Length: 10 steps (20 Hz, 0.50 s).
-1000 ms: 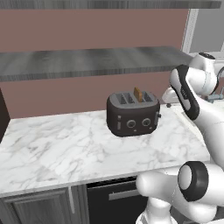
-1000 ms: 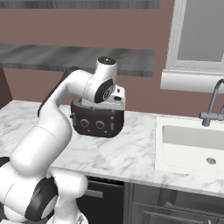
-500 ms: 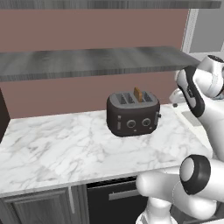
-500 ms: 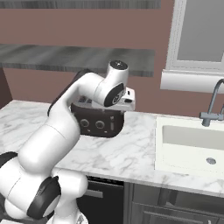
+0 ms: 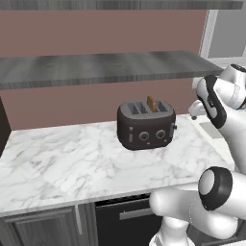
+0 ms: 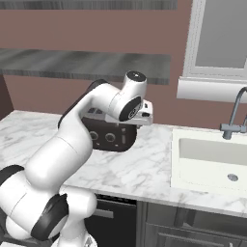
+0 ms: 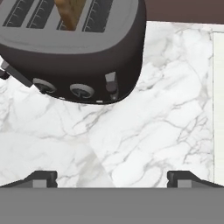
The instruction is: Start the toaster. Once the lever pops up, take the bread to the plate on the dining counter.
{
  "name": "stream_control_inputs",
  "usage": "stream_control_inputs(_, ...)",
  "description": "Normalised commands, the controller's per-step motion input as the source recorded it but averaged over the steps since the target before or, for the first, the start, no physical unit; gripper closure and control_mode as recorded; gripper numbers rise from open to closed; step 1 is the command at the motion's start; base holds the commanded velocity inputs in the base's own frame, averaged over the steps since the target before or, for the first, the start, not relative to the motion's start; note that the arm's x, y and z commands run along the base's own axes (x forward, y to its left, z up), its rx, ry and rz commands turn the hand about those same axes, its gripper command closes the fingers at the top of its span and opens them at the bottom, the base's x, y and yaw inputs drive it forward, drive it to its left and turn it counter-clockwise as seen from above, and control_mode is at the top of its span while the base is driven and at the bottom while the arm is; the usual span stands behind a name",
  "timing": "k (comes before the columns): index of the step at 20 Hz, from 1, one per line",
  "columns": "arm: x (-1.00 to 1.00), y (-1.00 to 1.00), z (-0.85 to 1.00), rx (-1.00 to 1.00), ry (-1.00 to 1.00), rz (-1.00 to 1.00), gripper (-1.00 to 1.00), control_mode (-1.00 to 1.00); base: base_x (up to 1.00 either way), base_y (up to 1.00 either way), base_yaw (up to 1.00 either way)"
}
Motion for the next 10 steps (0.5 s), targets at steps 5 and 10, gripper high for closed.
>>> stream_control_inputs(5, 0.05, 0.00, -0.09, 0.00, -0.02, 0.00, -1.00, -1.00, 0.00, 0.00, 0.00)
stream_control_inputs(10, 0.02, 0.00, -0.09, 0.00, -0.01, 0.00, -1.00, -1.00, 0.00, 0.00, 0.00)
